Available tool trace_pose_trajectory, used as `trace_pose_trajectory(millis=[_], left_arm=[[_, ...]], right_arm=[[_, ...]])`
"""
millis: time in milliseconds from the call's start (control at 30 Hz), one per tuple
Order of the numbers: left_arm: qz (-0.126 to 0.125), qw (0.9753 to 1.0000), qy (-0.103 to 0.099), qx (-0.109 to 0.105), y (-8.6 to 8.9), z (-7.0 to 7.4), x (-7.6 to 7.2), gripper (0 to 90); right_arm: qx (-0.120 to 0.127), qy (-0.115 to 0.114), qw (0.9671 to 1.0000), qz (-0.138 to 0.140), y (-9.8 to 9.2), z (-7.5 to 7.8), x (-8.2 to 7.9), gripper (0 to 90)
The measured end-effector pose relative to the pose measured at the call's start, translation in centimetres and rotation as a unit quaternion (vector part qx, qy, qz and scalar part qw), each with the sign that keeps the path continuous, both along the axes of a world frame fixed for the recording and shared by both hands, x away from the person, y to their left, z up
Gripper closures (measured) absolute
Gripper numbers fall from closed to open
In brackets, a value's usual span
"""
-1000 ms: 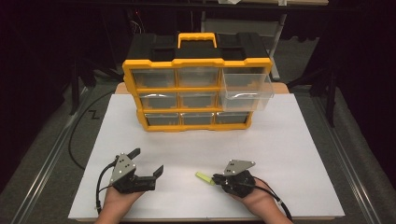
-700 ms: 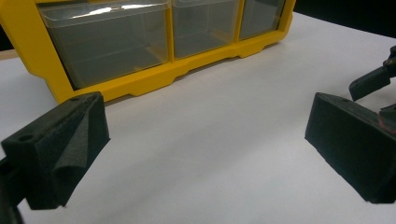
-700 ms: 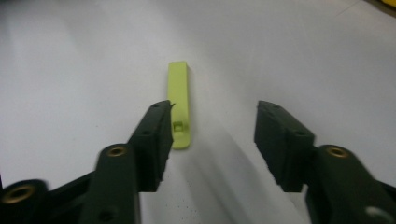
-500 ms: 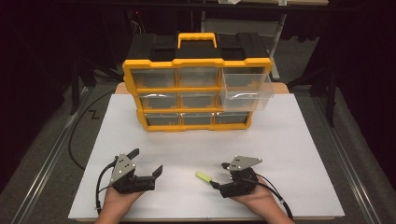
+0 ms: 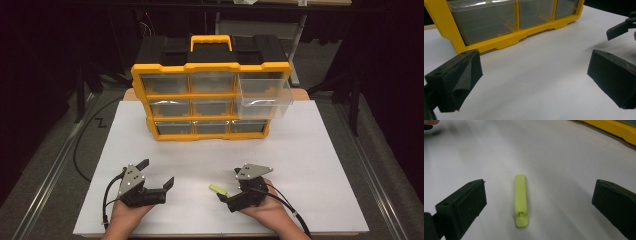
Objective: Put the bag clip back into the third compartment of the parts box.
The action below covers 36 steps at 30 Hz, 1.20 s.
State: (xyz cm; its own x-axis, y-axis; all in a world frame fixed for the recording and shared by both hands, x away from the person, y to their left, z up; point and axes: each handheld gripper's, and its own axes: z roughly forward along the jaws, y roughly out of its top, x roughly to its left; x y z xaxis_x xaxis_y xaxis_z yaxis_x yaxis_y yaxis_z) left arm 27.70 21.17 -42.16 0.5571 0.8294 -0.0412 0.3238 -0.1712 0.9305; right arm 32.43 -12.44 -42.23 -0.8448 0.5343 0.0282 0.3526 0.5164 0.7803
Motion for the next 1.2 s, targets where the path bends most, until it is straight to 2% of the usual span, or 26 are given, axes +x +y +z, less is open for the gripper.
trace_pose_trajectory(millis=[133,267,367,467,533,633,700,733,867,967,1133,1200], left_arm=[[-0.003,1.0000,-0.001,-0.001,0.0,0.0,-0.1,1.0],[-0.002,1.0000,-0.002,-0.001,0.0,0.0,-0.1,1.0],[-0.004,1.0000,-0.004,0.001,0.1,0.1,-0.1,1.0],[-0.005,1.0000,-0.004,0.003,0.1,0.1,-0.1,1.0],[-0.006,1.0000,-0.001,0.001,0.0,0.1,0.0,1.0],[-0.010,0.9999,-0.002,0.003,-0.1,0.0,0.1,1.2],[-0.010,0.9999,-0.001,0.004,-0.1,0.0,0.1,0.8],[-0.012,0.9999,0.003,0.008,-0.2,-0.1,0.1,0.7],[-0.013,0.9998,0.006,0.012,-0.2,-0.2,0.1,0.7],[-0.010,0.9999,0.000,0.004,-0.2,0.1,0.2,0.4],[-0.003,1.0000,0.002,0.002,-0.1,0.1,0.2,0.4],[-0.002,1.0000,0.001,-0.005,-0.2,0.1,0.3,0.4]], right_arm=[[-0.011,0.010,0.9995,0.028,1.4,-0.5,0.0,2.4],[-0.016,0.021,0.9986,0.045,2.3,-1.1,0.1,12.6],[-0.029,0.022,0.9982,0.047,2.5,-1.2,0.2,26.2],[-0.031,0.029,0.9978,0.050,2.4,-1.2,0.3,42.9],[-0.046,0.024,0.9974,0.049,2.6,-1.5,0.2,49.1],[-0.061,0.005,0.9971,0.045,2.6,-1.4,-0.2,59.3],[-0.062,0.002,0.9969,0.049,2.6,-1.4,-0.3,61.8],[-0.065,0.002,0.9965,0.053,2.7,-1.4,-0.5,66.6],[-0.070,0.004,0.9960,0.056,2.9,-1.3,-0.6,72.0],[-0.065,0.010,0.9962,0.058,2.7,-1.4,-0.4,78.2],[-0.065,0.008,0.9958,0.064,2.6,-1.4,-0.3,79.1],[-0.065,0.009,0.9956,0.068,2.6,-1.3,-0.2,79.1]])
